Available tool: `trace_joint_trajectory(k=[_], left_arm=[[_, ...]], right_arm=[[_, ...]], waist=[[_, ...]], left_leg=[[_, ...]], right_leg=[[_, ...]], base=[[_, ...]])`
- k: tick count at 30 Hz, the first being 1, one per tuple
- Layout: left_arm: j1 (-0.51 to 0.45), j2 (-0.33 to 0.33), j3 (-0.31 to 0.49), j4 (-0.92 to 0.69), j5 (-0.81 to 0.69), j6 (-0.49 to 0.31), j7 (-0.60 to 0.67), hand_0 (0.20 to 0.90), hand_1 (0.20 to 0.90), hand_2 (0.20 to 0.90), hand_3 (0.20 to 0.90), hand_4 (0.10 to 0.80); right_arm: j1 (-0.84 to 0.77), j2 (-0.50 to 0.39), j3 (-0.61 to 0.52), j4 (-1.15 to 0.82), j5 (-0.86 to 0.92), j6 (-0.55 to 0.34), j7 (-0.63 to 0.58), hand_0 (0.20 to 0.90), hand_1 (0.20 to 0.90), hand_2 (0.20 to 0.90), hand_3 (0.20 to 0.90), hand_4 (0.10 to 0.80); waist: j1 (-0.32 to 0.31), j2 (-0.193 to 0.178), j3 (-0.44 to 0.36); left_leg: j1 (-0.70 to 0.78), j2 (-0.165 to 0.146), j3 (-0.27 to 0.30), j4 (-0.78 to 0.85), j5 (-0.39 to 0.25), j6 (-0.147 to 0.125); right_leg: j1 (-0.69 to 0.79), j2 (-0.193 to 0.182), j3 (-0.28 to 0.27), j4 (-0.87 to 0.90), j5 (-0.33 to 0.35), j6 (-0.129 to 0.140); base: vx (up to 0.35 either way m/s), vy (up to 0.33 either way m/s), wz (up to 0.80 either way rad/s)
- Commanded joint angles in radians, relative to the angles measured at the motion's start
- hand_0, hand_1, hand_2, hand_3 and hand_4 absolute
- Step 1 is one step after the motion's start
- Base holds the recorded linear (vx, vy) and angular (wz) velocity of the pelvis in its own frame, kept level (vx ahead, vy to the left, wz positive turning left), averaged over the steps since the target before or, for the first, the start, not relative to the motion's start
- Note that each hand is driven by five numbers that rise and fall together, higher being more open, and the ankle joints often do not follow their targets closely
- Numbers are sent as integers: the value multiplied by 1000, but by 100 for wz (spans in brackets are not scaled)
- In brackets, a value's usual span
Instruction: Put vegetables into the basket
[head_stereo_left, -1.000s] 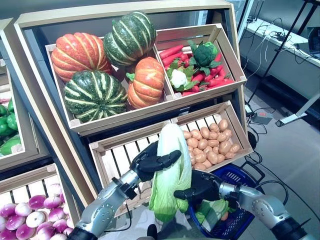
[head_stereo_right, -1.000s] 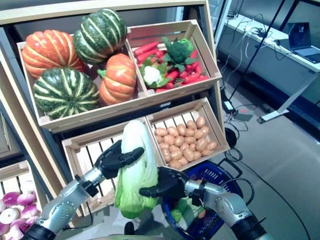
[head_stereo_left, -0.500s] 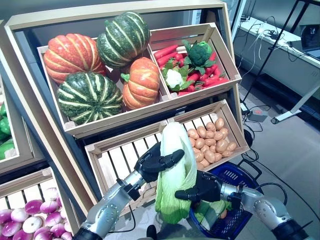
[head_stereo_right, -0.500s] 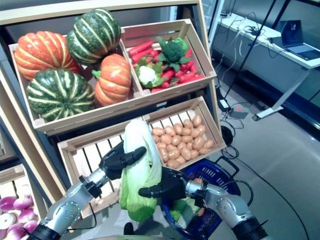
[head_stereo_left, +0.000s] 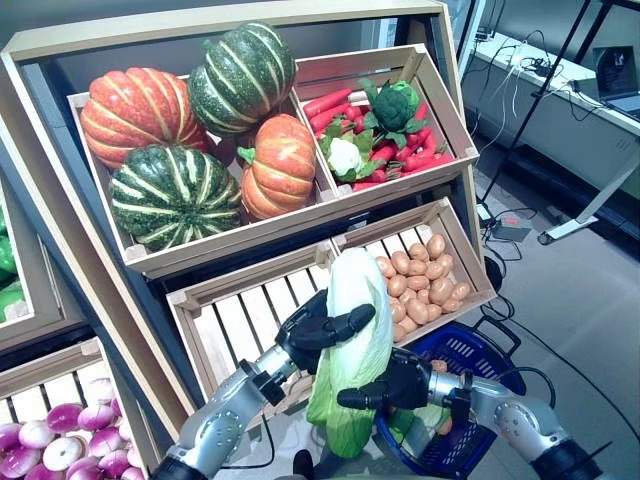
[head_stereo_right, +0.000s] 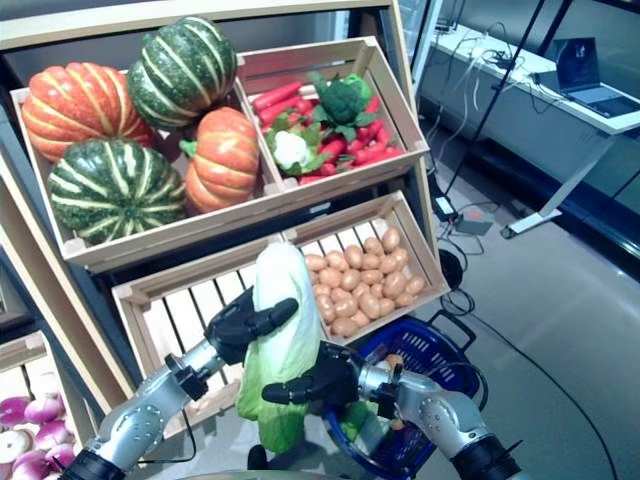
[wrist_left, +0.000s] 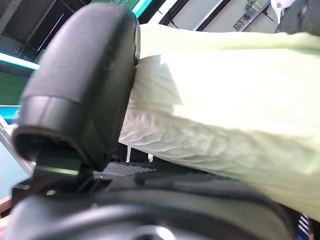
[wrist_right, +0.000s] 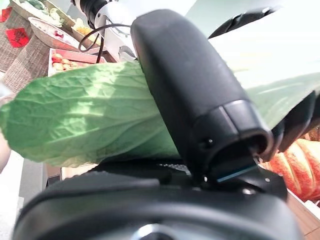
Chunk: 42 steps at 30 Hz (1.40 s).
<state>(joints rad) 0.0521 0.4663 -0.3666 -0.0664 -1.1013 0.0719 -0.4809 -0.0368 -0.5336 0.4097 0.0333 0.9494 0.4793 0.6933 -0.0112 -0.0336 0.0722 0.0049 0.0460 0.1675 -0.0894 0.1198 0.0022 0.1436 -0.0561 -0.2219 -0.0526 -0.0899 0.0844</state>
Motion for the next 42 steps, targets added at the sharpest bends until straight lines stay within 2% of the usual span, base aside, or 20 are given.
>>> trace_joint_trajectory(k=[1,2,10,11,12,13,20,29,31,42], left_arm=[[-136,-82,-43,-64,-72,-68,-103,300,300,300,300,400],[-137,-81,-42,-63,-70,-69,-102,300,300,300,300,400],[-139,-71,-35,-65,-41,-78,-92,300,300,300,300,400],[-140,-70,-34,-64,-36,-82,-87,444,444,444,444,496],[-138,-69,-30,-65,-25,-87,-80,867,867,867,867,778],[-134,-65,-24,-66,-19,-91,-70,900,900,900,900,800],[-123,-44,8,-74,6,-94,-53,900,900,900,900,800],[-95,-21,76,-97,33,-97,-62,900,900,900,900,800],[-89,-16,94,-101,37,-94,-66,900,900,900,900,800],[-67,-15,141,-116,61,-90,-49,900,900,900,900,800]], right_arm=[[-110,106,54,-88,93,-30,105,455,455,455,455,504],[-110,106,54,-87,97,-28,90,300,300,300,300,400],[-107,101,41,-72,97,-28,72,300,300,300,300,400],[-105,98,38,-69,98,-28,68,300,300,300,300,400],[-99,99,33,-62,97,-33,58,300,300,300,300,400],[-94,95,26,-57,101,-37,51,300,300,300,300,400],[-67,74,-28,-56,142,-60,-9,300,300,300,300,400],[11,27,-153,-42,161,-109,-94,300,300,300,300,400],[32,15,-205,-31,182,-152,-118,300,300,300,300,400],[87,15,-329,-16,205,-245,-156,300,300,300,300,400]], waist=[[13,-10,-38],[13,-10,-38],[14,-11,-39],[14,-10,-39],[14,-10,-39],[14,-10,-39],[14,-9,-39],[3,-12,-28],[-6,-14,-23],[-32,-12,-15]], left_leg=[[90,40,3,2,-131,-43],[90,40,2,2,-131,-43],[88,39,-1,2,-129,-42],[88,38,-2,2,-129,-42],[88,38,-2,2,-128,-42],[88,38,-1,2,-128,-41],[85,38,-1,2,-126,-40],[84,39,5,2,-128,-38],[82,41,8,2,-127,-38],[80,47,28,2,-128,-36]], right_leg=[[-51,-42,14,-35,113,29],[-50,-43,14,-35,113,29],[-51,-43,11,-33,114,29],[-52,-43,11,-32,113,29],[-51,-43,11,-32,114,29],[-51,-43,11,-33,113,28],[-53,-43,9,-31,114,29],[-58,-40,12,-28,116,31],[-64,-37,17,-25,117,32],[-72,-31,32,-26,119,31]], base=[[0,0,0],[0,0,0],[0,0,0],[0,0,0],[0,0,0],[0,0,0],[0,0,0],[0,0,0],[-33,-17,-2],[-4,-1,-6]])
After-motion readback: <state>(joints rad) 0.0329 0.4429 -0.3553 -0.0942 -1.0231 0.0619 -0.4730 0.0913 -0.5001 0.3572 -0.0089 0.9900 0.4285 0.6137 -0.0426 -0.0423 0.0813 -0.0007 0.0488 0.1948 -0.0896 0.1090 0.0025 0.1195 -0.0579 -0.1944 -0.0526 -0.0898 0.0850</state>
